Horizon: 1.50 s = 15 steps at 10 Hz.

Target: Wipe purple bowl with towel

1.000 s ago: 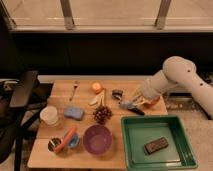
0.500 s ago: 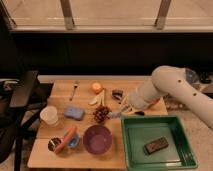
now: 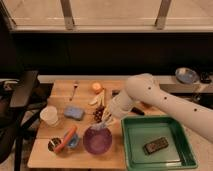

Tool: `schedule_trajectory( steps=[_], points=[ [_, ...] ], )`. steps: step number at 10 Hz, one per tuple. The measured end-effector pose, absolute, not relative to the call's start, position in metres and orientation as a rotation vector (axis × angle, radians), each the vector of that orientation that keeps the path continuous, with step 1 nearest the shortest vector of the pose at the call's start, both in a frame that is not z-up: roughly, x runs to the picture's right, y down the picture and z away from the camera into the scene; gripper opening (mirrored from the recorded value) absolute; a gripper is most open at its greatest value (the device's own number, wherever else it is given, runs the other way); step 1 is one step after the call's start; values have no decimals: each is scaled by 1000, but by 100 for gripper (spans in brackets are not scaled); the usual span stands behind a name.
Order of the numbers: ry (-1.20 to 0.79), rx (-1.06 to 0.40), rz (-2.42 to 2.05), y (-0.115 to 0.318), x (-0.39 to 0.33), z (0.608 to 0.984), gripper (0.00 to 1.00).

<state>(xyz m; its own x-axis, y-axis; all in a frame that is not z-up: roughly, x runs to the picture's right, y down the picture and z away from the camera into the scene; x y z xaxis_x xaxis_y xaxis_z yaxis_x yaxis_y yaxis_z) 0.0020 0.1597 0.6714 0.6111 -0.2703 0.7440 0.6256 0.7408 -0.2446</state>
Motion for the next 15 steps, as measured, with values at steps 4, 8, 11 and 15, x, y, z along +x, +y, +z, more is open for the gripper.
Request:
schedule_trajectory(
  steps=[4,8,11,15],
  points=[
    [-752,-540,-549,171,-1,672,0],
    [-757,-562,-561,174,-5,676,0],
    [-776,-606,-571,202,-23,704,0],
    [-800,-646,-560,223,-32,721,0]
  ],
)
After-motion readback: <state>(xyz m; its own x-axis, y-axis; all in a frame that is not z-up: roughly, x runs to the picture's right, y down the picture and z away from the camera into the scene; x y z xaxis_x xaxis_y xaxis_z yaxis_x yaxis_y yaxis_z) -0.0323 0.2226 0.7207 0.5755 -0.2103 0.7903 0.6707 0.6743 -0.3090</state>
